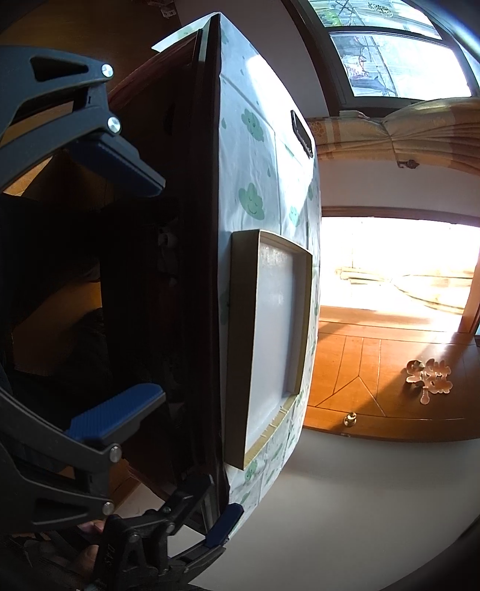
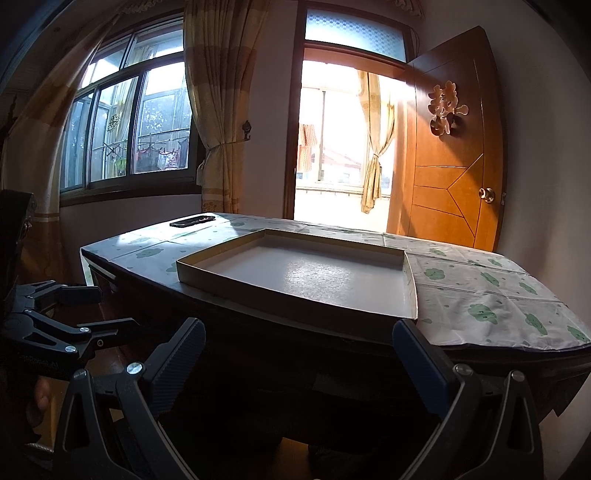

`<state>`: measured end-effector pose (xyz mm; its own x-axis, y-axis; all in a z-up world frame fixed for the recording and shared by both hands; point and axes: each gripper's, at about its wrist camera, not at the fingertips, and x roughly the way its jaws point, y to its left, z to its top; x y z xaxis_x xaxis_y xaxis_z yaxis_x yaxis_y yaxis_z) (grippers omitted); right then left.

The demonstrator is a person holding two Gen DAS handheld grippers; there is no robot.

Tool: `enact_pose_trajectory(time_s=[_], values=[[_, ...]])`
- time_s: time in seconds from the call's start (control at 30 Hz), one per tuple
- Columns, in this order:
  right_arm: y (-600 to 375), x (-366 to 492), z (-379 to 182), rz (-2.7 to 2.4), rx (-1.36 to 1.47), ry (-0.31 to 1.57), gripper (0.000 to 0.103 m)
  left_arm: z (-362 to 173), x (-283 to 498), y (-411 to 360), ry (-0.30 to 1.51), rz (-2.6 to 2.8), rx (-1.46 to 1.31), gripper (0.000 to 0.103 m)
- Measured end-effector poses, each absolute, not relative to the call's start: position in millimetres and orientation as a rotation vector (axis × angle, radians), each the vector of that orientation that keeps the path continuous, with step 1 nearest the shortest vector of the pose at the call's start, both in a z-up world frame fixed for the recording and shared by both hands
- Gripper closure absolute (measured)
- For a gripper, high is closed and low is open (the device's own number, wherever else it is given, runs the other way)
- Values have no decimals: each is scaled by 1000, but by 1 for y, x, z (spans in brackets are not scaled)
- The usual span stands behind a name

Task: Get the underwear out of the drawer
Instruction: 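Pull the drawer open with the right tool while the left tool waits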

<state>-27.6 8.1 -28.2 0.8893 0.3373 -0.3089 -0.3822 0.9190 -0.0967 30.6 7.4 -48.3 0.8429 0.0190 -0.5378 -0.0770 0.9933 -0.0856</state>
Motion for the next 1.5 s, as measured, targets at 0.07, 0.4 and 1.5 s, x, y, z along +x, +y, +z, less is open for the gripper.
enact_pose_trajectory(time_s=[0.07,0.4,1.5], values=[[9,-23,-35,401,-180,267,0,-49,31,10,566,60,-107,0],[21,-8,-84,507,-322,0,1,-55,34,19,574,63,-137,0],[17,23,-111,512,-551,-190,1,-63,34,24,597,78,-168,0]])
